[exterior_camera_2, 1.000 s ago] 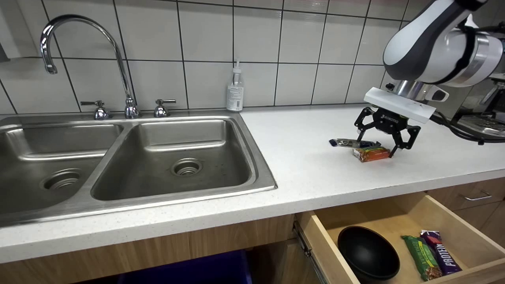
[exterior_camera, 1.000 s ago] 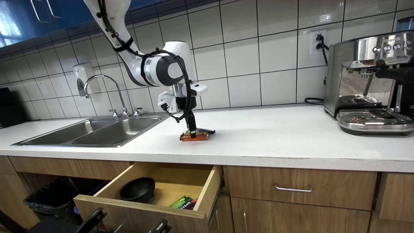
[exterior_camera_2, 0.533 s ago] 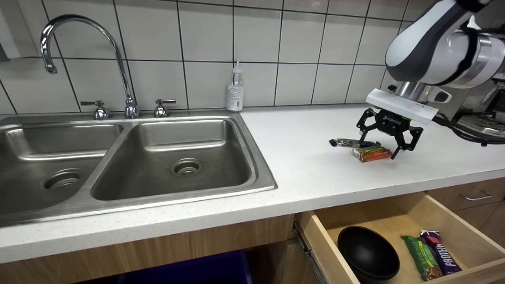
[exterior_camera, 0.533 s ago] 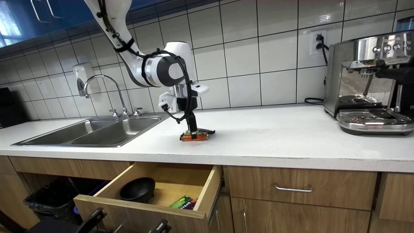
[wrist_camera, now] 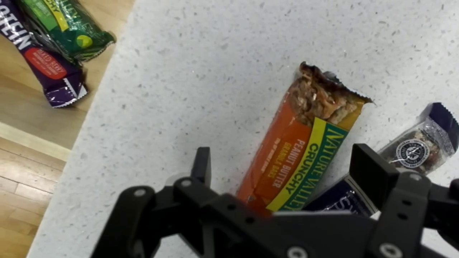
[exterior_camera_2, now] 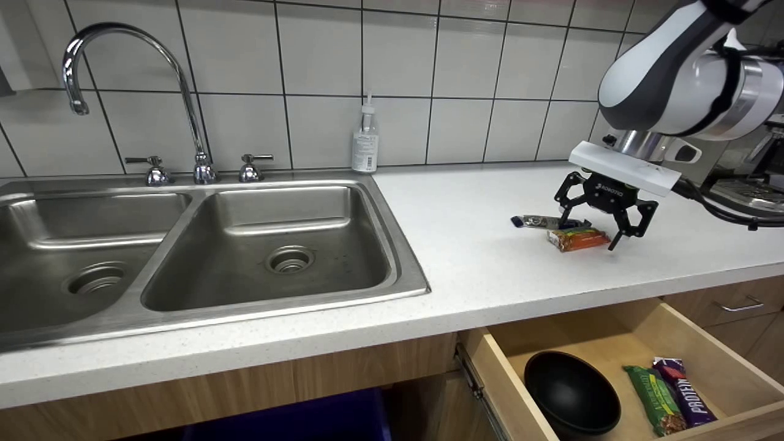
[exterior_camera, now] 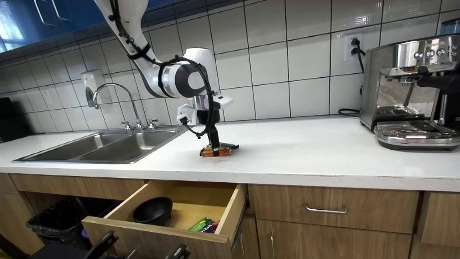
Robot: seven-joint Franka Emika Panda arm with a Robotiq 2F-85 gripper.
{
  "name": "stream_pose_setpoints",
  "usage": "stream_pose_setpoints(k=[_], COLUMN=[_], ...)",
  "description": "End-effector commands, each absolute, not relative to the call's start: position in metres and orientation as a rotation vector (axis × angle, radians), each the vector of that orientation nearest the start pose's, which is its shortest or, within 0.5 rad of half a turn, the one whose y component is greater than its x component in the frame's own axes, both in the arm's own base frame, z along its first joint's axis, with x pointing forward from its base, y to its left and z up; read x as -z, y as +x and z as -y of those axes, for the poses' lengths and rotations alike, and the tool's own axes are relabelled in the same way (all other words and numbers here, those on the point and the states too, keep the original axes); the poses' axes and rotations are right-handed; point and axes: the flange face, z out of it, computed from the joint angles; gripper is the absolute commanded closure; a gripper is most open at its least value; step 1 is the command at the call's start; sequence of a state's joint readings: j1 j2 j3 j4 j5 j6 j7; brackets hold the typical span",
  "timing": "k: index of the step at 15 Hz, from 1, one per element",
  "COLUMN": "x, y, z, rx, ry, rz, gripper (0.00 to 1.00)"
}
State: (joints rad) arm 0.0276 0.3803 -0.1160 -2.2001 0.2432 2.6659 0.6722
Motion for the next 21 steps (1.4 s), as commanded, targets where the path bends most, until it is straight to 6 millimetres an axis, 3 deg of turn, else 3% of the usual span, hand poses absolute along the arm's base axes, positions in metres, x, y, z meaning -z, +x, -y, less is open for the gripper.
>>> stream_pose_setpoints(k=[1,21], x=[-0.217,-0.209], y=[0.565,0.582], z=[0.06,0.066], rx=[0.073,0.064], ry=[-2.681,-2.689], rz=[-1.421,-1.429], gripper=[0.0,0.0])
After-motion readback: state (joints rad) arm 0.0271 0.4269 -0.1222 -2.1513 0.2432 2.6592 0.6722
